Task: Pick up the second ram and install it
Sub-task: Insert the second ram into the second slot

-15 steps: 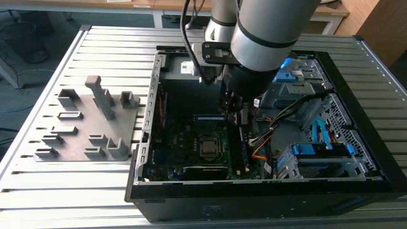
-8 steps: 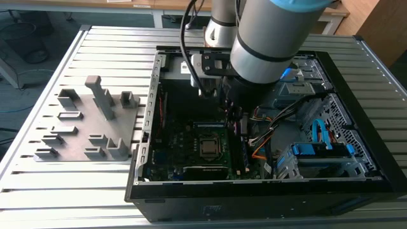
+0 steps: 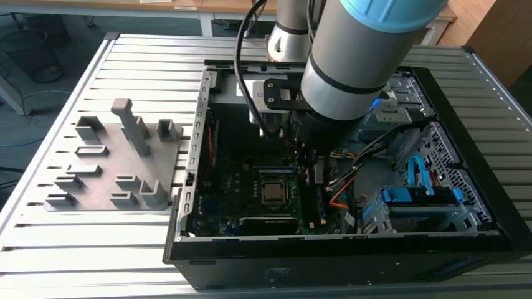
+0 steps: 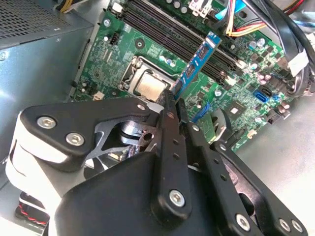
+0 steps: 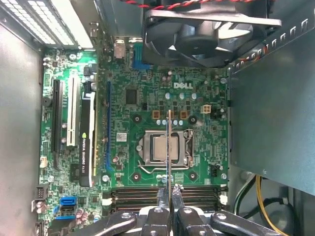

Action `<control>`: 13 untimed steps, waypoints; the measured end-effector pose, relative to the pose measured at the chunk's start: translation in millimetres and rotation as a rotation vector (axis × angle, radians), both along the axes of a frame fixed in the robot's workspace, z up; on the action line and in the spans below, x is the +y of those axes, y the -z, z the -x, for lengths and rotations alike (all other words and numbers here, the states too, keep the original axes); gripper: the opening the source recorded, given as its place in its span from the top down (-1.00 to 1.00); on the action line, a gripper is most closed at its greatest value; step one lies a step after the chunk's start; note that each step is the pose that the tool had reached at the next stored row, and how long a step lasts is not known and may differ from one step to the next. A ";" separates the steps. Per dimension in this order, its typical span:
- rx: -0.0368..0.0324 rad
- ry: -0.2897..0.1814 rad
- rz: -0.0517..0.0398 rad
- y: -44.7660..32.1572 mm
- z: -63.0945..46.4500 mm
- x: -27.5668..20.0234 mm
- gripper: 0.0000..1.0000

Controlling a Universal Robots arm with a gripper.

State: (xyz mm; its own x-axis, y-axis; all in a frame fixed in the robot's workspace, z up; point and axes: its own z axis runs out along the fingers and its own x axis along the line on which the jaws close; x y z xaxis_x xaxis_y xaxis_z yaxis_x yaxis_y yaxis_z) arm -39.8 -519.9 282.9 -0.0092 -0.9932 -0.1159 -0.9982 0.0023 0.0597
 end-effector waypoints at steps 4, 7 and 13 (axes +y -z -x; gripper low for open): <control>-0.0001 0.010 -0.0001 0.1 -0.1 0.0 0.73; 0.0000 0.051 0.0000 0.1 0.0 0.0 0.73; 0.0000 0.160 0.0000 0.7 0.0 0.0 0.73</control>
State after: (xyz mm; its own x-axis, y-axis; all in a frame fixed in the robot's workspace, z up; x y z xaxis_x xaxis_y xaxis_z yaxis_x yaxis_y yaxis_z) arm -39.8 -519.8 282.2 -0.1675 -0.9790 -0.1159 -0.9851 0.1615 0.0597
